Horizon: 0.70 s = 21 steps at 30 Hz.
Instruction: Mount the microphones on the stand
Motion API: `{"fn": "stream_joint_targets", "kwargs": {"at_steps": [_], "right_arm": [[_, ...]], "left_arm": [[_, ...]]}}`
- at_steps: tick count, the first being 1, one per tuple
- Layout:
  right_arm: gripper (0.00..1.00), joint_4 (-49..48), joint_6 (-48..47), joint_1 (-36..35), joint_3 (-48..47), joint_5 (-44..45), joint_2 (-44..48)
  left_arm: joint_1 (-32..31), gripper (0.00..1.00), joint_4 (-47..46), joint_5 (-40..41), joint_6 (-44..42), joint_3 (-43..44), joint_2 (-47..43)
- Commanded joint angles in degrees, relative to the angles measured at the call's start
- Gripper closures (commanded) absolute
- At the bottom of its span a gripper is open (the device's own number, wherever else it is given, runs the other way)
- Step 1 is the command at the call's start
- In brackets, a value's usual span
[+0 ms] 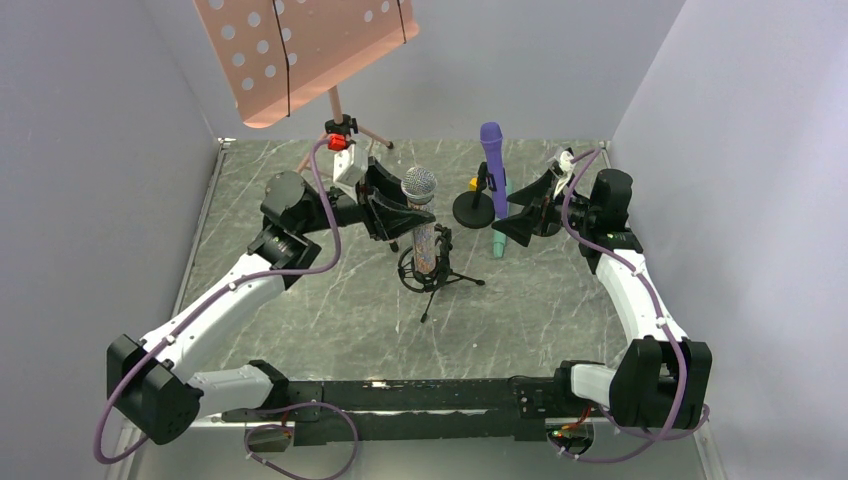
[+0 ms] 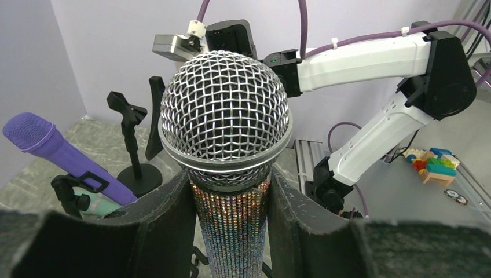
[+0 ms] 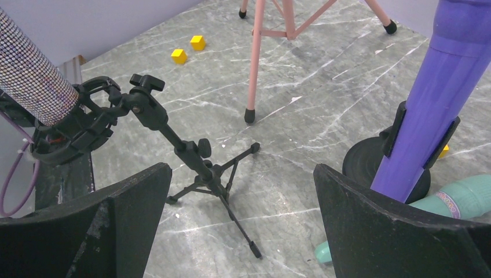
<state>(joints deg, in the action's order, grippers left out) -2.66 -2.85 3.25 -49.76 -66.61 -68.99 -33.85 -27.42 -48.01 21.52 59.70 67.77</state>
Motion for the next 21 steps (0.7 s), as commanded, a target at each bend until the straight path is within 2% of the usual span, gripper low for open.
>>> {"fn": "stream_joint_targets", "kwargs": {"at_steps": [1,7,9,14,18,21], "right_arm": [[0.0,-0.8,-0.7,0.3,-1.4,-2.1,0.0],[0.0,-1.0,-0.7,0.2,-1.3,-2.1,0.0],[0.0,-1.0,-0.7,0.3,-1.3,-2.1,0.1],[0.0,-1.1,-0.6,0.2,-1.2,-2.3,0.0],[0.0,-1.1,-0.5,0.2,-1.2,-2.4,-0.2],[0.0,-1.1,-0.5,0.2,-1.2,-2.3,-0.3]], "left_arm": [[0.0,1.0,0.4,-6.1,-0.2,-0.8,1.7],[0.0,1.0,0.4,-5.4,2.5,0.9,3.6],[0.1,1.0,1.4,-1.8,2.5,0.8,3.4],[-0.9,1.0,5.8,10.4,-3.8,-2.3,-1.5],[-0.9,1.0,6.3,14.1,-5.5,-4.4,-4.4],[-1.1,1.0,8.2,16.1,-3.8,-3.3,-4.5]]}}
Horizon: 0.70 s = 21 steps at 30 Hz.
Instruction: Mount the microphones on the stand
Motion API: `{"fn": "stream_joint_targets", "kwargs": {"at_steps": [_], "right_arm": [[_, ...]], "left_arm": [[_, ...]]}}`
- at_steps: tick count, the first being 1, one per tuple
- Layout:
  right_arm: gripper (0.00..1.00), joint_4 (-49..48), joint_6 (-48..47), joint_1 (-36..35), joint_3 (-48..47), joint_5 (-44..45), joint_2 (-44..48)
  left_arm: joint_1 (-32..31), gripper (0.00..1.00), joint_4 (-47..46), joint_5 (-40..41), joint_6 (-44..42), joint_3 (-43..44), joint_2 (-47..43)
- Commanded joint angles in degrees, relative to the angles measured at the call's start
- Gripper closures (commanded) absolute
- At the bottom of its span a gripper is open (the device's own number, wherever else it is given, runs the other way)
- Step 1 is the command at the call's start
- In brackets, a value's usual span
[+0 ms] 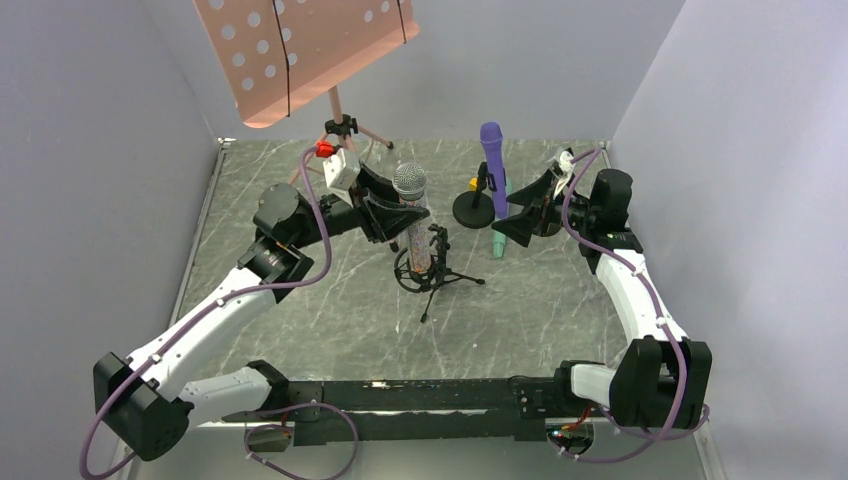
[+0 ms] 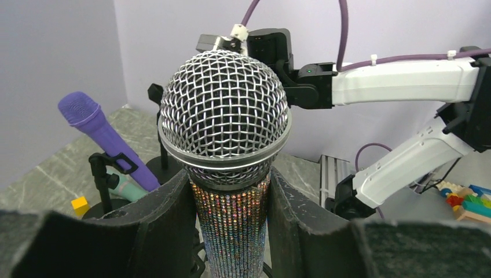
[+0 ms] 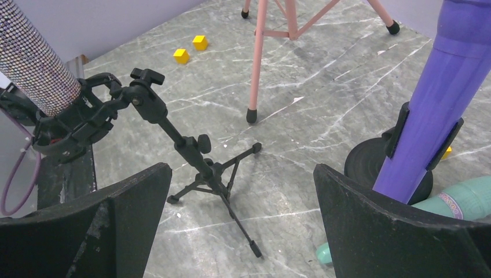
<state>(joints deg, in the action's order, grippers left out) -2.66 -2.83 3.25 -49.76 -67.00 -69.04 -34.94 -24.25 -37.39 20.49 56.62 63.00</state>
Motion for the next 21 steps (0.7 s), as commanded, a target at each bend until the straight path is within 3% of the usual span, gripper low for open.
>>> {"fn": "stream_joint_targets", "kwargs": {"at_steps": [1,9,21], "right_arm": [[0.0,-1.0,-0.6,0.2,-1.2,-1.8,-0.3],[0.0,-0.7,-0.9,0.2,-1.3,-2.0,-0.4],[0.0,-0.4,-1.1,0.2,-1.5,-2.1,-0.3]], "left_arm": [[-0.2,1.0,5.2,6.6,-2.0,-0.2,0.1],[-3.7,1.0,6.7,13.5,-5.0,-0.7,-0.9],[-13.2,1.0,10.0,26.9,-16.3,-3.9,-4.0]]}}
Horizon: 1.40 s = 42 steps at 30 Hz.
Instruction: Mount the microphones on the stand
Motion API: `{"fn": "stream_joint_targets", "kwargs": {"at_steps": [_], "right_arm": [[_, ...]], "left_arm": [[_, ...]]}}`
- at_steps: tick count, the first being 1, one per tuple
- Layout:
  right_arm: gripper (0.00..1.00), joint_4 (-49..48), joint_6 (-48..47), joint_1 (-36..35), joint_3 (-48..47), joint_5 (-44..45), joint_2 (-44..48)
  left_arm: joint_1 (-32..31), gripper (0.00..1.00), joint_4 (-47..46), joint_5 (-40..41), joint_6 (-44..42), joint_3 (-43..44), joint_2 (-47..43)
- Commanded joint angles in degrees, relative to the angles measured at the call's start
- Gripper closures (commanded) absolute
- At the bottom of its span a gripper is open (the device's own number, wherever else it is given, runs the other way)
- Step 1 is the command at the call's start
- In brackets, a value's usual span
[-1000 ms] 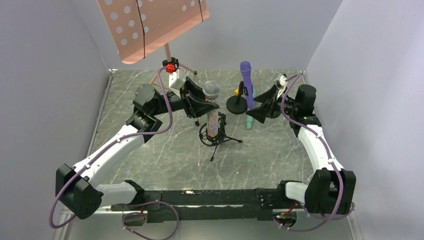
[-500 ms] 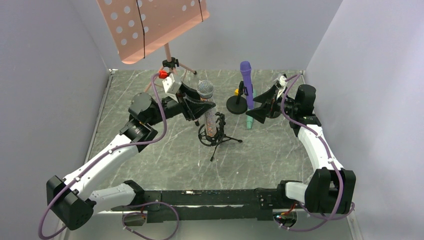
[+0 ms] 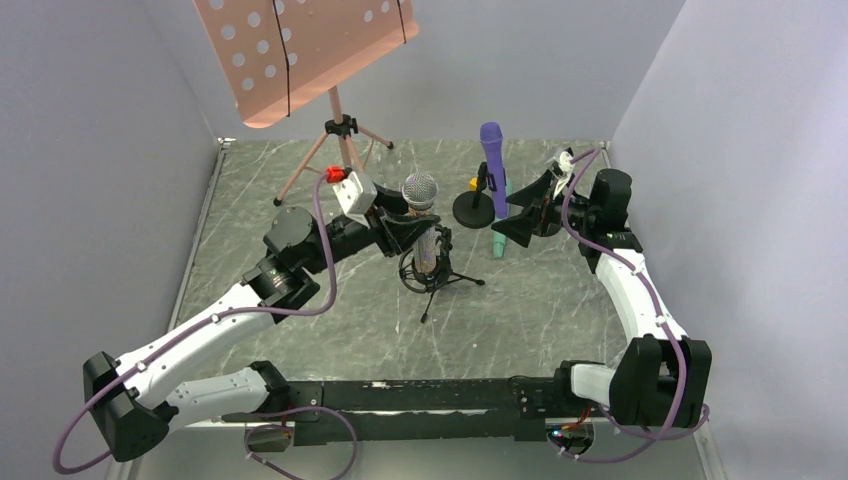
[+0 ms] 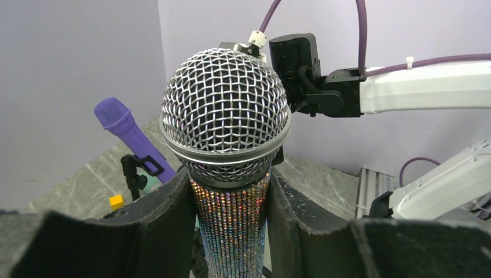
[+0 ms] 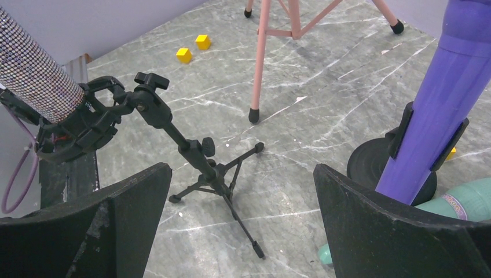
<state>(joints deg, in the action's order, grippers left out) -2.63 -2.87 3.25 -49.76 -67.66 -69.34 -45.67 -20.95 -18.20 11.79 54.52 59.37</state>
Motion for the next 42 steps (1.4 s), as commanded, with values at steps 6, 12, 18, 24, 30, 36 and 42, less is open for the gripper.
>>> {"fn": "stream_joint_targets", "kwargs": {"at_steps": [6,12,18,24,30,36,42], "right_arm": [[0.0,-0.4,-1.2,0.2,-1.4,-1.3,0.0],[0.0,-0.2,-1.4,0.2,-1.5,-1.2,-0.2],[0.0,-0.1,-1.5,0.2,-1.5,-1.3,-0.2],[0.0,-0.3,-1.2,0.2,-1.4,-1.5,-0.4],[0.0,-0.7,-0.8,0.2,-1.3,-1.7,-0.6],[0.0,-0.6,-1.0,0.2,-1.3,-1.6,-0.6],[0.0,-0.6,-1.0,0.1,-1.3,-1.7,-0.9]], "left_arm": [[-4.5,1.0,5.7,10.6,-8.1,-4.2,-0.8],[-5.0,1.0,4.2,10.8,-6.2,-6.4,-0.9],[-5.1,1.0,2.5,9.2,-2.6,-10.0,-2.2],[-5.0,1.0,-1.3,10.6,-1.1,-14.4,-5.5],[-5.2,1.0,-0.8,11.4,-4.2,-14.7,-5.8],[-5.4,1.0,2.0,9.2,-8.8,-13.8,-4.2],[-5.5,1.0,6.1,6.9,-10.1,-12.8,-3.2]]}}
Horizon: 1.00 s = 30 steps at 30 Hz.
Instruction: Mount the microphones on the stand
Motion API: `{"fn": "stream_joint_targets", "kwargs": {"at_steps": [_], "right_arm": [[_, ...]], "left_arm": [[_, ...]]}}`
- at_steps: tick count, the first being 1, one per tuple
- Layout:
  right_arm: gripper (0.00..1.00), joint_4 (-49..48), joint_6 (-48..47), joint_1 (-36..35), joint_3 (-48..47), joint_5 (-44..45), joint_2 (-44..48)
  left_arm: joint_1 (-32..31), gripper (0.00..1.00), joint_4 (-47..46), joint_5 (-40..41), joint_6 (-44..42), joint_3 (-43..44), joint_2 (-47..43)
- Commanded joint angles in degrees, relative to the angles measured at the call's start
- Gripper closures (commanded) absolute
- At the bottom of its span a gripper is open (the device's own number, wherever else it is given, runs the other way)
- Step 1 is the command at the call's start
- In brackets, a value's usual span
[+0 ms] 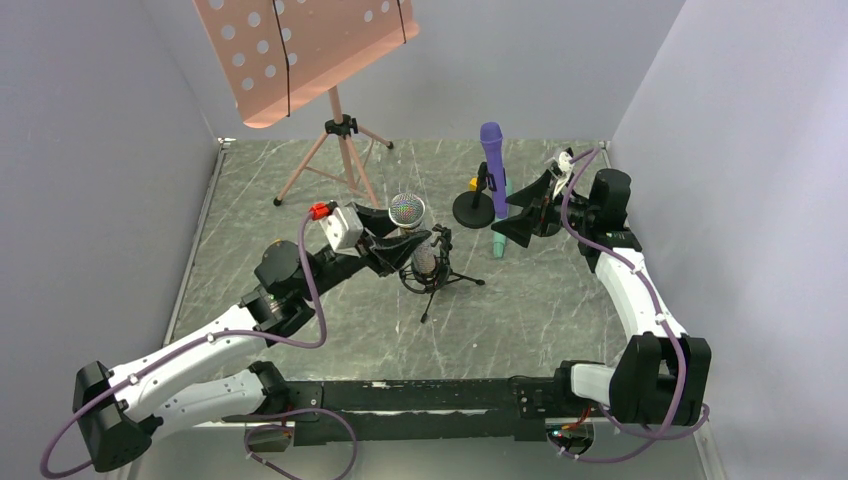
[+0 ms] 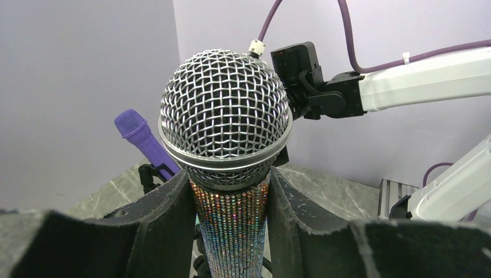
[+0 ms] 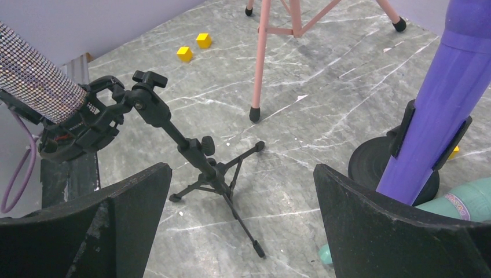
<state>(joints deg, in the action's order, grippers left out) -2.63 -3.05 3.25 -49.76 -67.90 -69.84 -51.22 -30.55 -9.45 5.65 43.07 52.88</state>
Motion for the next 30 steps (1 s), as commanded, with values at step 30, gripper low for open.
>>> {"fn": "stream_joint_targets", "kwargs": {"at_steps": [30], "right_arm": [[0.0,-0.9,-0.6,-1.0,-1.1,-5.5,-0.4]], "left_arm": [[0.1,1.0,1.5,6.1,1.5,-10.7,0.6]]}}
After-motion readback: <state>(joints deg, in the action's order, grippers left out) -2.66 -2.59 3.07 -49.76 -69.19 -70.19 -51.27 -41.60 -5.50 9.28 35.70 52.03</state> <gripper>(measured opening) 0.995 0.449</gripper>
